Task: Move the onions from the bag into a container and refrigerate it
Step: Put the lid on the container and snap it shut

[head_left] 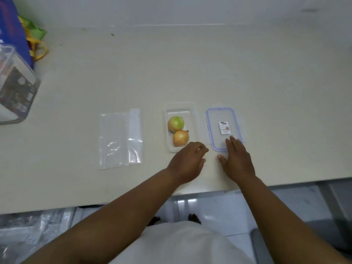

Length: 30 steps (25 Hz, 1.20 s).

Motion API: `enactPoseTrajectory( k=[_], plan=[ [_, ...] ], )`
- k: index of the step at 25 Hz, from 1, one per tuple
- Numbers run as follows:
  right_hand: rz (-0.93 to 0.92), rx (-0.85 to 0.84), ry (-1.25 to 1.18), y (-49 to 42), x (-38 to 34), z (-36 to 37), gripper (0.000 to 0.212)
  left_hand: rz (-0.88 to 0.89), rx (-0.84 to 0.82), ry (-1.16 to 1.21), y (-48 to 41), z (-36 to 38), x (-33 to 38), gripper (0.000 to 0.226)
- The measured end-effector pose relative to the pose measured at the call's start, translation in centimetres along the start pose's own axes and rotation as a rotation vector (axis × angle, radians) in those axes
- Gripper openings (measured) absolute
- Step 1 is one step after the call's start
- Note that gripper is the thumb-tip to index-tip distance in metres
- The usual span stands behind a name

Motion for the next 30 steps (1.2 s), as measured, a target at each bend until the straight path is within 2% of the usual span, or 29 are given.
enactPoseTrajectory(
  k=[2,4,8,11,13,16,17,21,23,25,27,30],
  plan=[
    [-0.007,-0.125,0.097,0.2,2.6,1.2,0.068,-0.01,-0.155,-0.025,-1.6,2.8,1.4,0.048],
    [-0.032,-0.121,0.099,1.5,3.9,1.7,0.068,-0.067,-0.233,-0.06,-2.7,4.9,2.0,0.055],
    [-0.04,0.032,0.036,7.3,4.2,2.1,0.059,-0.265,-0.177,-0.048,-3.5,7.4,2.1,0.059],
    [-0.048,0.107,-0.036,11.0,4.3,2.1,0.042,-0.366,-0.159,-0.082,-3.5,8.3,2.1,0.055],
    [0.085,0.169,-0.196,11.4,5.1,1.8,0.035,-0.396,-0.172,-0.061,-3.4,8.8,2.4,0.057],
    [0.481,0.169,-0.601,9.8,7.1,0.9,0.049,-0.463,-0.183,0.06,-3.2,9.0,2.6,0.062],
    [0.565,0.131,-0.659,9.0,7.8,0.5,0.055,-0.492,-0.177,0.101,-3.2,8.9,2.6,0.066],
    [0.697,-0.041,-0.746,7.5,9.0,0.0,0.066,-0.732,-0.181,0.178,-3.0,8.3,2.0,0.081],
    [0.749,-0.06,-0.823,8.3,9.2,0.6,0.054,-0.811,-0.24,0.212,-2.4,8.2,1.5,0.083],
    [0.748,-0.05,-0.856,9.4,9.0,1.4,0.029,-0.804,-0.289,0.254,-1.4,8.2,1.4,0.081],
    [0.722,0.012,-0.883,10.3,8.4,1.6,0.019,-0.744,-0.255,0.279,-0.4,7.9,1.8,0.07],
    [0.653,0.218,-0.898,10.6,7.4,-0.3,0.012,-0.579,-0.01,0.336,-0.2,5.7,3.6,0.06]
  ],
)
Point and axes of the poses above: each hand's wrist, its own y-axis away from the middle knuckle, its own z-axis out of the palm, x = y × z, the point moved 4 cm from there along -y, towards the middle knuckle, and after that the axes turned 1 degree about -z, right-handed, at the moved point
